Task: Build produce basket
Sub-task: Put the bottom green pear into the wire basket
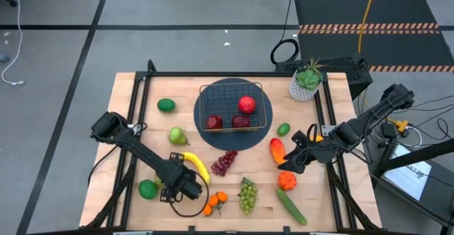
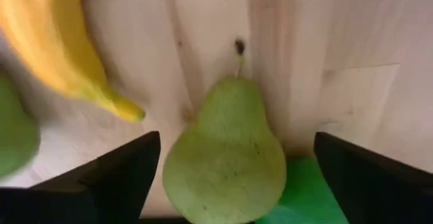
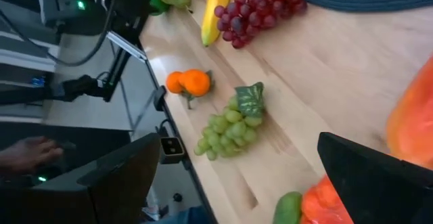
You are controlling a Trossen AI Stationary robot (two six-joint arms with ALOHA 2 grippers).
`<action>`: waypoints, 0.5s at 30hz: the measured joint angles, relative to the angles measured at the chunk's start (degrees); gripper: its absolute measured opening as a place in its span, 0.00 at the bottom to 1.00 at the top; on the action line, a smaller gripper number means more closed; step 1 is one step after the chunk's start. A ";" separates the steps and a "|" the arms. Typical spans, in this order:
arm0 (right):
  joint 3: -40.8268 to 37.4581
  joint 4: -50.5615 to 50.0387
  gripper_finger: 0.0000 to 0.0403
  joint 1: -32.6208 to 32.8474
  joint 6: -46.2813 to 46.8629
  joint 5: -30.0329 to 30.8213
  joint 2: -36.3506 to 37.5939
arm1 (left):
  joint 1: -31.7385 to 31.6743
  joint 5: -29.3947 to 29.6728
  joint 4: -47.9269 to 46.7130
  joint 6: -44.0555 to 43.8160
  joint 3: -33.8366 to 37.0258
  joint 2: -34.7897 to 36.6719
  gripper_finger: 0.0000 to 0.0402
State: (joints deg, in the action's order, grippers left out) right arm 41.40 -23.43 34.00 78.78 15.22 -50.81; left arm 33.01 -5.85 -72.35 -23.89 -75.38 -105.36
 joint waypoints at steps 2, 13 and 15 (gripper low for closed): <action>-0.50 1.09 0.98 0.00 0.44 0.00 0.00 | -0.15 0.27 1.91 1.53 0.79 0.04 0.98; -0.74 2.03 0.98 0.02 0.48 1.42 0.00 | -1.60 -2.16 5.35 4.41 7.48 0.04 0.90; -0.74 2.02 0.98 0.02 0.48 1.42 0.00 | -1.62 -2.23 6.84 4.32 8.29 0.04 0.89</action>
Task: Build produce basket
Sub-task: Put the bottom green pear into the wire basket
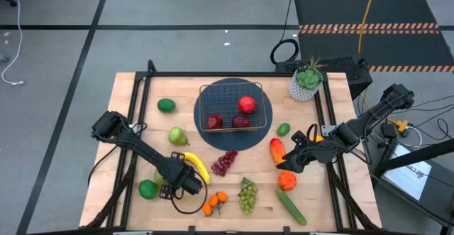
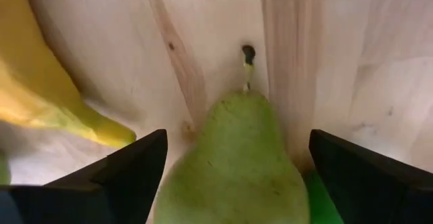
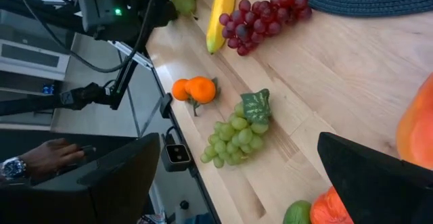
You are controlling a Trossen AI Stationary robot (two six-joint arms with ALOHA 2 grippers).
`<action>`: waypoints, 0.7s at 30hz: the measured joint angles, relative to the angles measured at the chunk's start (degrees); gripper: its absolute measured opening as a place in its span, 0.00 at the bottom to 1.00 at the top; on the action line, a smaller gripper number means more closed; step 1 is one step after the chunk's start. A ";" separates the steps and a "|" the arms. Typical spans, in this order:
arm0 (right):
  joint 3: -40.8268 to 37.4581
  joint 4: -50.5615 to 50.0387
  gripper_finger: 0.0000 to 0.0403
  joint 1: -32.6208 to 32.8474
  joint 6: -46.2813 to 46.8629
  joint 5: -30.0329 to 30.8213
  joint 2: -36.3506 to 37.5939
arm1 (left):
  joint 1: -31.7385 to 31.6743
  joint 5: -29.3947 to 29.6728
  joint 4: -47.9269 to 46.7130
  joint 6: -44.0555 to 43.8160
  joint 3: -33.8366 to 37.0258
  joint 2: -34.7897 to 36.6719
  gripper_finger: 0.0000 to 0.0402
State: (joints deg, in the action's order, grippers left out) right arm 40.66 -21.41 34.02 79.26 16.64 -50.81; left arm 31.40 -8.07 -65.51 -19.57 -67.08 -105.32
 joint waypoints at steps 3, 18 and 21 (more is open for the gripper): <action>0.00 0.00 0.98 -0.02 0.00 0.00 0.00 | 0.00 0.04 1.88 -0.02 1.44 0.00 0.86; 0.00 0.17 0.98 -0.02 0.02 0.00 0.00 | -0.07 -2.55 9.02 2.75 7.31 0.28 0.48; 0.00 0.17 0.98 -0.02 -0.01 0.00 0.00 | -0.71 -2.94 8.60 1.43 7.01 0.21 0.42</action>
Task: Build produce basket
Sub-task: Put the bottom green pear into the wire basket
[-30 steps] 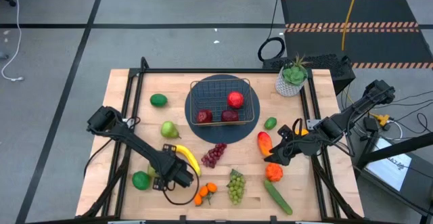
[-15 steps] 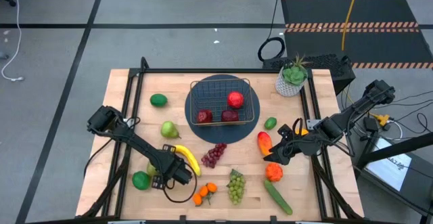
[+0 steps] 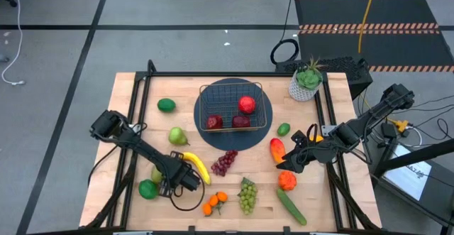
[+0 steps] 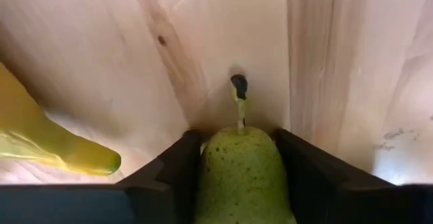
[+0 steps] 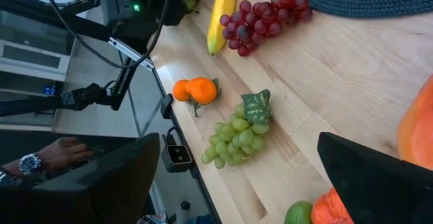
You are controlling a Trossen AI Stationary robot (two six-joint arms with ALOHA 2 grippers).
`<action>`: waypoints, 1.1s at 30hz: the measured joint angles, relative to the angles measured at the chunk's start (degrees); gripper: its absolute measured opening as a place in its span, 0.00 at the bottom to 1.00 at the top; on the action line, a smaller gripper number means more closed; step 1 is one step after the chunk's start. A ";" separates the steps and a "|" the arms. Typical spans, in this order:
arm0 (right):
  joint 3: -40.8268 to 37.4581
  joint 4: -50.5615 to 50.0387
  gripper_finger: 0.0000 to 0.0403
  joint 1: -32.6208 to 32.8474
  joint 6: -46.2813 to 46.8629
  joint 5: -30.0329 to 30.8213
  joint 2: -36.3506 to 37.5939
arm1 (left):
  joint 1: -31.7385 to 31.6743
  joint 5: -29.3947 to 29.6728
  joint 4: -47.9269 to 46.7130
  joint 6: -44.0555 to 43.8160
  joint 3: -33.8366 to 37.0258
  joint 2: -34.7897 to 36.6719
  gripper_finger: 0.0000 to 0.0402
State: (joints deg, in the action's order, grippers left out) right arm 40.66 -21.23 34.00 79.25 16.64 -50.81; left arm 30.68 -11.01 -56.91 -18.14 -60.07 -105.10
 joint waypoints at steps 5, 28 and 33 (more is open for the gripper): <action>-0.16 0.12 0.98 0.00 0.33 3.01 0.00 | -1.21 -1.04 -3.58 -4.26 -3.13 -0.30 0.42; -8.59 24.79 0.98 -0.35 -2.40 11.99 0.02 | -3.00 23.68 -6.31 -28.66 -24.42 13.60 0.47; -8.61 24.70 0.98 -1.39 -3.61 12.30 0.02 | -6.84 28.69 -6.04 -28.91 -28.30 17.77 0.42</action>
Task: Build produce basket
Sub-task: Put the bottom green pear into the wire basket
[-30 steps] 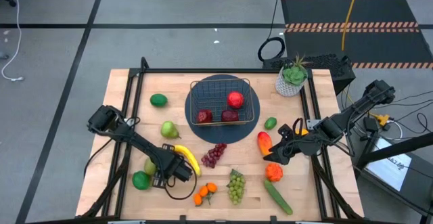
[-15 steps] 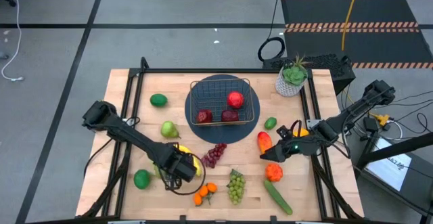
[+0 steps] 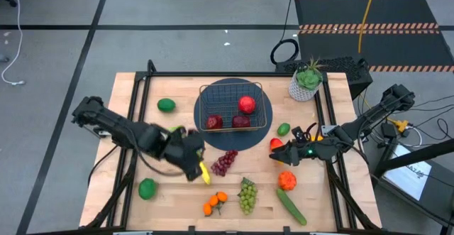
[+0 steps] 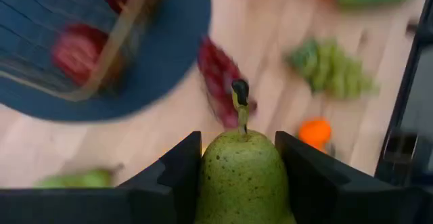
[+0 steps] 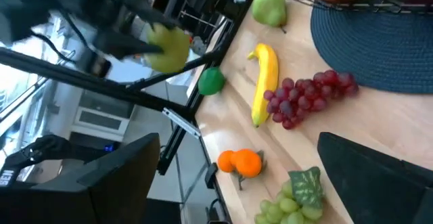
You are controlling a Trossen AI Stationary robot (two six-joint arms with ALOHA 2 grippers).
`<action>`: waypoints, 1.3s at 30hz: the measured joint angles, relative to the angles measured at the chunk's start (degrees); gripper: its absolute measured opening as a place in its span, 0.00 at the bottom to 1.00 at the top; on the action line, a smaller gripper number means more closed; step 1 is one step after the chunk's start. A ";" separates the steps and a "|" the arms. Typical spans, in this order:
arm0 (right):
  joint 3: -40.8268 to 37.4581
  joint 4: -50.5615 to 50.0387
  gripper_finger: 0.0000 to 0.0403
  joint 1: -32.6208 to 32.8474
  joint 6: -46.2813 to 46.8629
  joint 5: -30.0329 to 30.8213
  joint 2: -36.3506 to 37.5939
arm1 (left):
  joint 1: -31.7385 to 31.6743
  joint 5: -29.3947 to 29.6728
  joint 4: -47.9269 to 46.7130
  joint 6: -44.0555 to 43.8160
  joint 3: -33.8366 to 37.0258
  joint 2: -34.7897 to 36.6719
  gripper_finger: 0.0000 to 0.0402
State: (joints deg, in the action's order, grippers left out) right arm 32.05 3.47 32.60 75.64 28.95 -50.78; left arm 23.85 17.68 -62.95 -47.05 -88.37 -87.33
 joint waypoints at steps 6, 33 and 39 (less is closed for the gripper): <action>0.00 -0.02 0.98 -1.35 -1.78 2.87 0.00 | -7.41 0.43 3.55 1.54 -3.00 5.32 0.45; -0.04 4.44 0.98 -5.83 10.64 11.76 -0.02 | -37.28 -9.99 28.64 12.94 -3.75 13.56 0.41; -0.04 4.50 0.98 -7.53 10.76 11.78 -0.02 | -40.01 -15.91 32.69 28.60 -3.75 13.56 0.44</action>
State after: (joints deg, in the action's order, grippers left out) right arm 32.01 7.97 25.08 86.40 40.73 -50.81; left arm -16.16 1.77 -30.26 -18.45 -92.12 -73.78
